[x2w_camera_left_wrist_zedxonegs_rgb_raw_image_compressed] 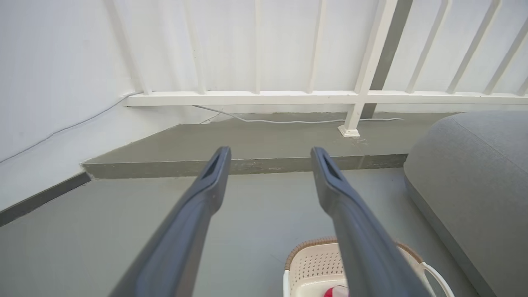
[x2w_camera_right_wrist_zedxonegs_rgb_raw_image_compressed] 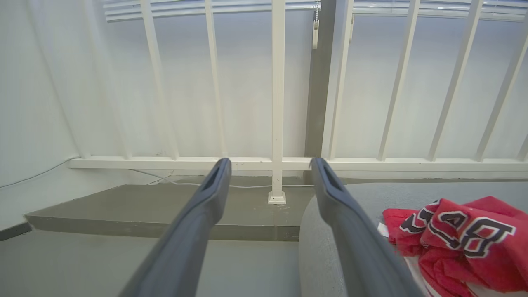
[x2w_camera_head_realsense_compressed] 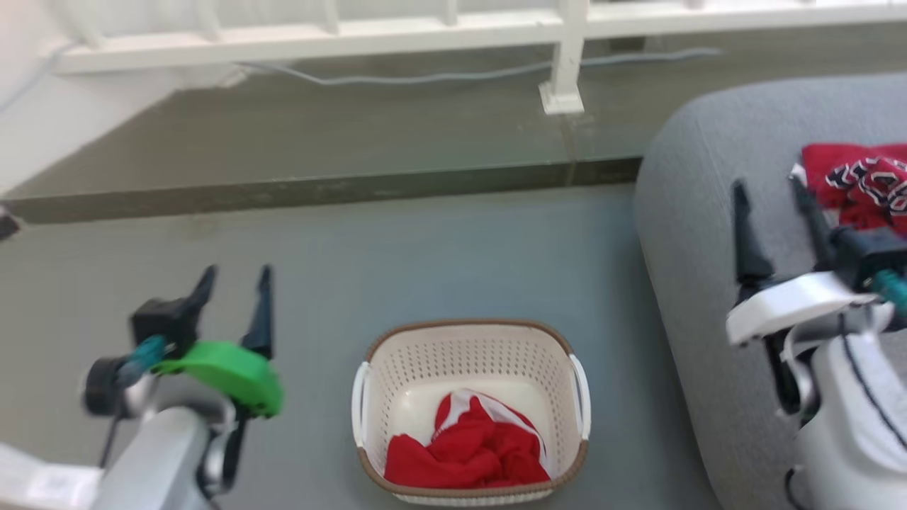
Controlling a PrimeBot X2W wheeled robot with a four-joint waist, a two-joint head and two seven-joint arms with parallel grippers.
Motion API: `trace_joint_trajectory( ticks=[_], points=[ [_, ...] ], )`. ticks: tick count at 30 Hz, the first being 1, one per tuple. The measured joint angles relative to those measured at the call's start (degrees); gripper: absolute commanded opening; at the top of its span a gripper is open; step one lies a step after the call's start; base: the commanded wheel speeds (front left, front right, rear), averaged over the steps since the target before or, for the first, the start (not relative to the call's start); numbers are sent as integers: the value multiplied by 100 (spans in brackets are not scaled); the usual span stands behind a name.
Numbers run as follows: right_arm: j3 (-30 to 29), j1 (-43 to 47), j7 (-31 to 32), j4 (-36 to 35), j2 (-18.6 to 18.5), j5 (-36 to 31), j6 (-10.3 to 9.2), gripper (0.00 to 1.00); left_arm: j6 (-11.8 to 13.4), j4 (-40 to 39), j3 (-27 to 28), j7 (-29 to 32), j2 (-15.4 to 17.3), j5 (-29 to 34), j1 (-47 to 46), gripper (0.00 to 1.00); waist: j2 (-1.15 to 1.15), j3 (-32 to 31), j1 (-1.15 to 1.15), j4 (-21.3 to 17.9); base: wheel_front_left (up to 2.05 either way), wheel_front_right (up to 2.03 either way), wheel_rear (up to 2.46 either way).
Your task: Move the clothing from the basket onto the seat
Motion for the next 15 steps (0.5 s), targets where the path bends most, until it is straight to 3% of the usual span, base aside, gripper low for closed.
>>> trace_joint_trajectory(
  ticks=[5,15],
  points=[
    [193,288,0,-194,213,-46,-84,100,1,-30,556,0,177,127,439,100,0,-259,0,138,0,0,0],
    [277,915,0,-604,337,-96,-267,100,1,-511,1116,0,93,475,1128,100,0,-416,0,192,0,0,0]
  ],
)
